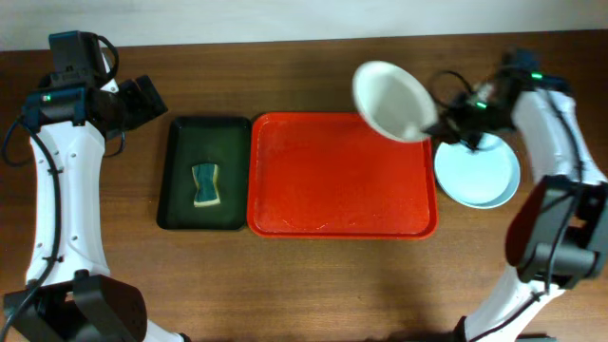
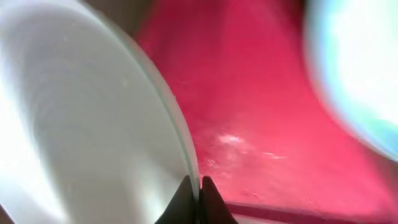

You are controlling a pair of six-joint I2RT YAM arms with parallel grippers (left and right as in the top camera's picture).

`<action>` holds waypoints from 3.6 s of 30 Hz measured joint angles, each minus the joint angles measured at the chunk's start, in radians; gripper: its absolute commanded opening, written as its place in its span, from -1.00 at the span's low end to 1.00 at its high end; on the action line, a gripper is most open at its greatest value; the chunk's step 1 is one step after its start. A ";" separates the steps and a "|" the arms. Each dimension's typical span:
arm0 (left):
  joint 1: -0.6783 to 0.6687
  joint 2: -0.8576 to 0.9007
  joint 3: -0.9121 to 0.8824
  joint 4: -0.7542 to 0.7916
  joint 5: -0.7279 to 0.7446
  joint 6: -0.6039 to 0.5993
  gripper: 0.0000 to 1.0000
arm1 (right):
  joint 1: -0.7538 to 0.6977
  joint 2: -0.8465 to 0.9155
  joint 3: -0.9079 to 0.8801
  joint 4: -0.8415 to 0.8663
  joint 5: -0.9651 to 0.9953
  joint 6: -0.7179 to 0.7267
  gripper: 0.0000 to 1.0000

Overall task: Clean dirty plates on tray and stack at the side
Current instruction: 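Carry the plate right and lower it onto the stacked plates, then open the right gripper and release the plate on the stack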

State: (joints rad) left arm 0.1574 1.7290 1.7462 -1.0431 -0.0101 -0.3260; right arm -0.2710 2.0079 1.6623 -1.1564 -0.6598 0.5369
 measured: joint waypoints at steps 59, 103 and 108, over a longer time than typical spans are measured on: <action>0.000 0.000 0.000 0.000 0.000 0.000 0.99 | -0.266 0.000 -0.169 -0.082 0.715 -0.080 -0.92; 0.000 0.000 0.000 0.000 0.000 0.000 0.99 | 0.030 0.001 0.172 -0.243 0.175 -0.706 0.97; 0.000 0.000 0.000 0.000 0.000 0.000 0.99 | 0.041 0.001 0.172 -0.243 0.171 -0.708 0.97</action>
State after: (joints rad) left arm 0.1574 1.7290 1.7462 -1.0431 -0.0101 -0.3264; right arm -0.2298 2.0087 1.8343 -1.3994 -0.4885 -0.1715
